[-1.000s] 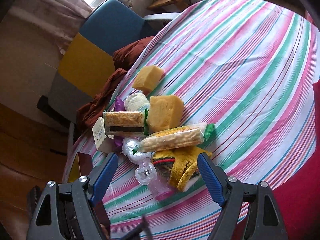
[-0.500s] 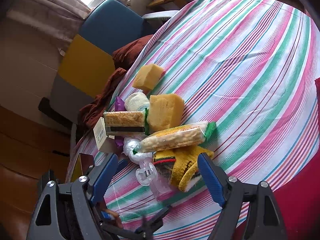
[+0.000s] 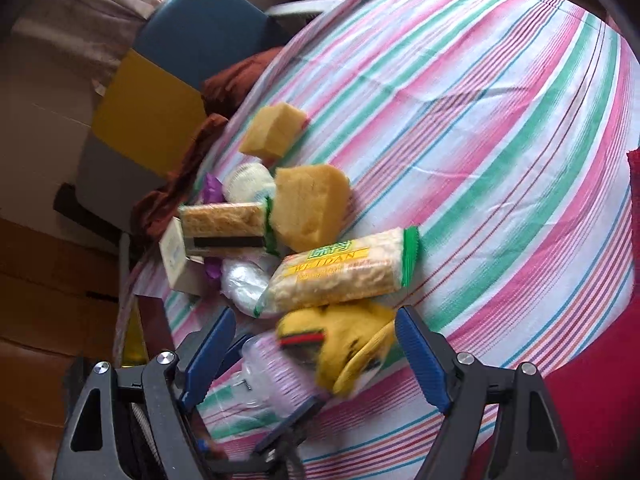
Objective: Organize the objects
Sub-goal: 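Grasp the yellow knit glove with the right gripper while the left holds the roller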
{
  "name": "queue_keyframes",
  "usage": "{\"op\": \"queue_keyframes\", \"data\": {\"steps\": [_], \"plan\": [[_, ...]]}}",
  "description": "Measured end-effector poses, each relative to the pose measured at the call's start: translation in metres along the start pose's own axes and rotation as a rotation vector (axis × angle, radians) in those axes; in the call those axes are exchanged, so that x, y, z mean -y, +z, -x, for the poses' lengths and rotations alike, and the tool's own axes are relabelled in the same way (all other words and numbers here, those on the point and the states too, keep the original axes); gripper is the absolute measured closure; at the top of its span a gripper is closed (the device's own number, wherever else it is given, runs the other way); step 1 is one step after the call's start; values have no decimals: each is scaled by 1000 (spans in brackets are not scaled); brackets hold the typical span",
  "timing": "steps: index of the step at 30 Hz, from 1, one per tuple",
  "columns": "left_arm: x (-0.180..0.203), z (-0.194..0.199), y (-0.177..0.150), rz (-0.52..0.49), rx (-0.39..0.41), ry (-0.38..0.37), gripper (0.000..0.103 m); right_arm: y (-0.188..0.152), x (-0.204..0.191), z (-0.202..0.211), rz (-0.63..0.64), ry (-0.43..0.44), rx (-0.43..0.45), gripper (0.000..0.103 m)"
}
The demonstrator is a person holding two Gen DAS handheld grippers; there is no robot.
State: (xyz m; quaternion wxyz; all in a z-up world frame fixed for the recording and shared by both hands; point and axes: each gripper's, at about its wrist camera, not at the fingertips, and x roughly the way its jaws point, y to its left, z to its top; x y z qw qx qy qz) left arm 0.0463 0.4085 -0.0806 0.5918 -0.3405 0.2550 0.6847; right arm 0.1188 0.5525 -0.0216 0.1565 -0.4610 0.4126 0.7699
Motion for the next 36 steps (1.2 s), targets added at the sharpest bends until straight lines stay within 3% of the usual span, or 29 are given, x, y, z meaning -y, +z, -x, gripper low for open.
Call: {"op": "queue_keyframes", "data": {"steps": [3, 10, 21, 31, 36], "plan": [[0, 13, -16, 58, 5, 20, 34, -1, -3, -7, 20, -25, -37, 20], [-9, 34, -46, 203, 36, 31, 34, -6, -12, -18, 89, 6, -125, 20], [-8, 35, -49, 224, 50, 42, 33, -20, -38, -46, 256, -100, -282, 20], [-10, 31, -53, 242, 42, 33, 32, -22, -43, -62, 303, -200, -315, 25], [-10, 35, -56, 247, 45, 37, 32, -26, -50, -64, 372, -225, -308, 36]]}}
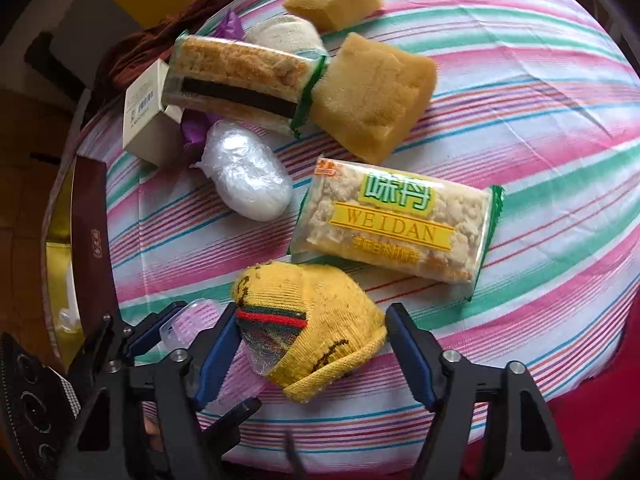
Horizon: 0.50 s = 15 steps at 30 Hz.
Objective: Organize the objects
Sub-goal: 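Grasp the yellow knit glove with the right gripper while the left holds the roller, then carry the roller and glove into the gold tray and open both grippers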
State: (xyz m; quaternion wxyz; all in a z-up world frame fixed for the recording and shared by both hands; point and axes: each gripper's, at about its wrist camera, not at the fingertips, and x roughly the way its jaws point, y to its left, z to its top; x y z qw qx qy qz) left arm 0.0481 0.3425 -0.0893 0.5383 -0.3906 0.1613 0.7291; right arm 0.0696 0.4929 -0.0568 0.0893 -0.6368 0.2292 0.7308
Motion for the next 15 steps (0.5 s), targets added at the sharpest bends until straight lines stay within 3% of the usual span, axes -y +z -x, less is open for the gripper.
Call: {"op": "queue_keyframes", "data": {"steps": [6, 15], "plan": [[-4, 9, -6, 27, 5, 27, 33, -4, 6, 9, -8, 17, 63, 49], [-5, 32, -16, 41, 30, 55, 33, -6, 7, 22, -4, 52, 147, 53]]}}
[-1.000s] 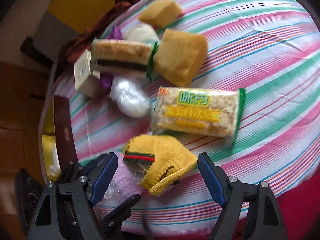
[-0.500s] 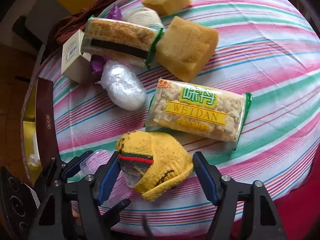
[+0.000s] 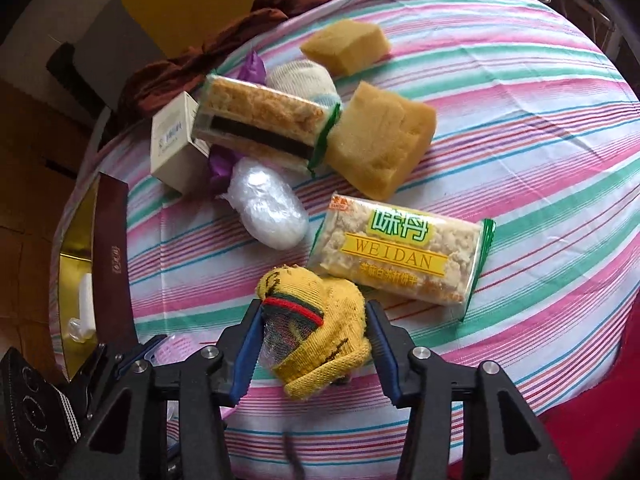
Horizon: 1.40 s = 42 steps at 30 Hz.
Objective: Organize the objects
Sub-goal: 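Carry the roller and glove into the gold tray and open both grippers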
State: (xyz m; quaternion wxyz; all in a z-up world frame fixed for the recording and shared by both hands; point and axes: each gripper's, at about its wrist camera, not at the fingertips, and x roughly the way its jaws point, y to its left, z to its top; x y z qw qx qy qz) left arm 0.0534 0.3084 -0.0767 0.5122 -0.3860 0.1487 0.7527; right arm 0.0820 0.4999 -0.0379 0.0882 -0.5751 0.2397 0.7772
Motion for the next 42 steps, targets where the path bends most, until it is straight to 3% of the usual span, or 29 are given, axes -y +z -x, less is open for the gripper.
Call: {"op": "queue_keyframes", "data": {"steps": [5, 10, 15, 16, 18, 21, 25, 31, 36, 42], "plan": [[1, 14, -2, -1, 24, 7, 33, 2, -13, -16, 8, -23, -59, 50], [-1, 25, -1, 17, 44, 11, 33, 4, -4, -24, -40, -28, -119, 37], [-3, 40, -3, 26, 73, 18, 33, 5, -13, -30, -11, -84, -119, 34], [-3, 44, -3, 27, 80, 19, 33, 5, -17, -31, 11, -98, -111, 35], [-4, 53, -4, 32, 99, 21, 33, 4, -29, -32, 76, -123, -91, 49], [-9, 68, -6, 44, 128, 34, 33, 0, -37, -29, 116, -161, -54, 54], [-24, 94, -9, 77, 177, 65, 33, -1, -32, -16, 92, -142, 14, 57], [-64, 137, -14, 162, 243, 173, 32, -8, -44, 6, 76, -80, 100, 57], [-118, 160, -20, 257, 241, 316, 32, -19, -113, 15, 205, -6, 164, 57], [-194, 170, -27, 375, 192, 468, 32, -39, -200, 11, 401, 101, 160, 57]]}}
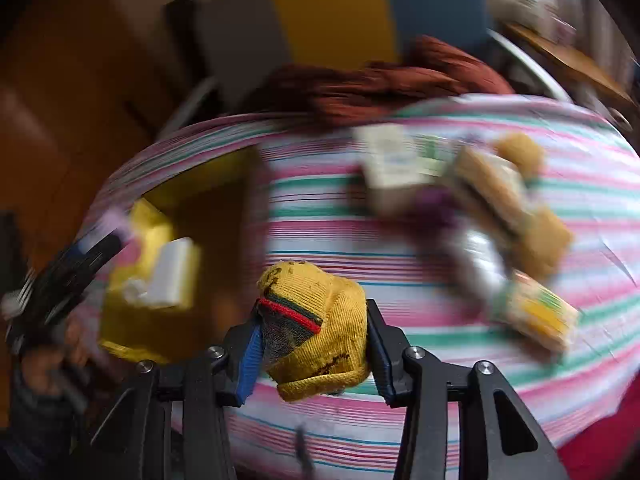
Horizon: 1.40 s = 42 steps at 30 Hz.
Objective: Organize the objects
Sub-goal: 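Carry the roller and glove into the gold tray and open both grippers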
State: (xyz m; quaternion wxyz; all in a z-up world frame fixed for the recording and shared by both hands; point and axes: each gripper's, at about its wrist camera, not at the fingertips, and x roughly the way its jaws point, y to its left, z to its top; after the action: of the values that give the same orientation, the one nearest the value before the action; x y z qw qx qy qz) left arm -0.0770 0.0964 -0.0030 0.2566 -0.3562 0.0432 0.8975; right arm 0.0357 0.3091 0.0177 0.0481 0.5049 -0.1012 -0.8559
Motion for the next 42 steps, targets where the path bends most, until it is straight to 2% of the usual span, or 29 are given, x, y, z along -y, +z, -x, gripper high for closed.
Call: {"op": "queue_keyframes", "data": {"steps": [4, 6, 10, 13, 15, 17, 22, 28, 34, 42], "plan": [[-39, -21, 13, 45, -23, 92, 32, 7, -52, -17, 92, 72, -18, 57], [-55, -26, 19, 55, -4, 134, 32, 11, -73, -29, 129, 98, -26, 55], [-80, -22, 29, 100, 28, 188, 18, 12, -106, -52, 177, 146, -51, 51], [-95, -10, 26, 142, 68, 202, 9, 10, -122, -68, 200, 165, -72, 44], [-101, 0, 20, 176, 74, 211, 8, 7, -129, -72, 216, 172, -76, 35], [-105, 9, 12, 197, 78, 218, 8, 3, -134, -76, 238, 169, -83, 32], [-109, 28, -18, 234, 75, 249, 8, -4, -139, -75, 275, 115, -55, 31], [-96, 47, -48, 244, 68, 287, 7, -14, -157, -51, 401, -52, 153, 31], [-78, 62, -60, 260, 83, 319, 2, -23, -163, -48, 435, -228, 231, 31], [-57, 78, -70, 231, 106, 355, 1, -31, -157, -60, 392, -170, 172, 32]]}}
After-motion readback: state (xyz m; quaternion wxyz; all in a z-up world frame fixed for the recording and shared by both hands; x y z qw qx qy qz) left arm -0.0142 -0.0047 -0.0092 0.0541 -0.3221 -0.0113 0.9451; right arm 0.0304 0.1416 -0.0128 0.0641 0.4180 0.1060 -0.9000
